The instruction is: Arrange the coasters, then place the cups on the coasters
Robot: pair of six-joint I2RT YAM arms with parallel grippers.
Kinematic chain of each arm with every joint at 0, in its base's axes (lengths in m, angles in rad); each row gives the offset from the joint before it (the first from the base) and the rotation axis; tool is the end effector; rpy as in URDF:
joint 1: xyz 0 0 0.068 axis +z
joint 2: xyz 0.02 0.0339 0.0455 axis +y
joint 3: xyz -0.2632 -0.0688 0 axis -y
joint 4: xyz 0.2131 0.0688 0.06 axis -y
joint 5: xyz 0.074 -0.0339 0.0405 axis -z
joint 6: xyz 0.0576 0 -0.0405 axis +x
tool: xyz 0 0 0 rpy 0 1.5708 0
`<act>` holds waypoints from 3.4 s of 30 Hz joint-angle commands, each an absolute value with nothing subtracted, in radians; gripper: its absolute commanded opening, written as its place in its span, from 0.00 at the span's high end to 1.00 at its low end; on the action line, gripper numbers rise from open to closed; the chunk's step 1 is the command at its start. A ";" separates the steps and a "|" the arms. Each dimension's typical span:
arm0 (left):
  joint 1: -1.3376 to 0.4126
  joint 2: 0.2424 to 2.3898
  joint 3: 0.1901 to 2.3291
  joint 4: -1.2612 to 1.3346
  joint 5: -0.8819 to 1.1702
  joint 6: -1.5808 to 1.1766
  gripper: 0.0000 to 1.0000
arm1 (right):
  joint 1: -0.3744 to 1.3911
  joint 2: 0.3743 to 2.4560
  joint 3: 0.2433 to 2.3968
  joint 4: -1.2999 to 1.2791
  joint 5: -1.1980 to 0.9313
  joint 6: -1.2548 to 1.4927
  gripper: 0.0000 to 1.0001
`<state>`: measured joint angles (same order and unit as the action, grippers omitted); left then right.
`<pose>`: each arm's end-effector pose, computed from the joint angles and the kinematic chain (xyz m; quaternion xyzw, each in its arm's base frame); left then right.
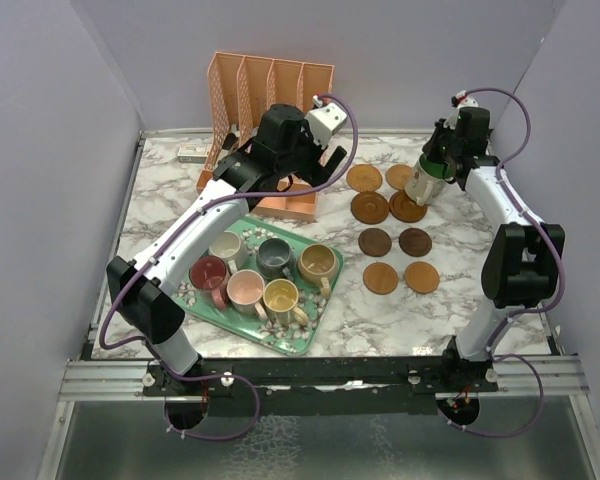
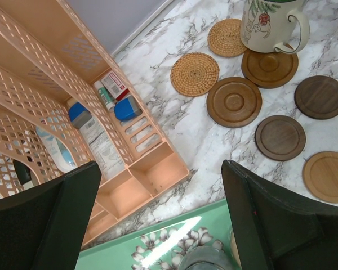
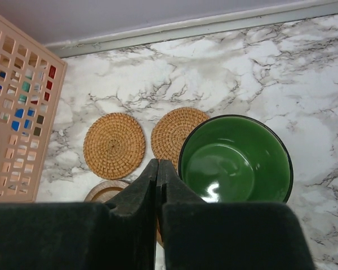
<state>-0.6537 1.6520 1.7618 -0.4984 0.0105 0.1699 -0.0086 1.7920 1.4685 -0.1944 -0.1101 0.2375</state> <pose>0.2921 -0.2245 0.4090 0.3350 0.7597 -0.1377 0.5400 0.4129 0.0028 0.2945 0.0785 0.8602 0.1046 0.4930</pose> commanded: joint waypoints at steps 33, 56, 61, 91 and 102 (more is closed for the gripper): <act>-0.650 1.622 1.710 -0.460 0.072 0.184 0.08 | -0.219 2.230 1.969 -0.628 -0.364 -0.046 0.61; -0.650 1.605 1.694 -0.456 0.080 0.193 0.08 | -0.219 2.240 2.026 -0.686 -0.396 -0.083 0.92; -0.650 1.600 1.688 -0.455 0.082 0.195 0.08 | -0.219 2.232 2.047 -0.702 -0.420 -0.082 0.99; -0.650 1.595 1.664 -0.443 0.098 0.200 0.07 | -0.219 2.273 2.165 -0.470 -0.388 0.053 0.99; -0.650 1.597 1.660 -0.441 0.095 0.206 0.07 | -0.208 2.353 2.271 -0.461 -0.387 0.112 0.99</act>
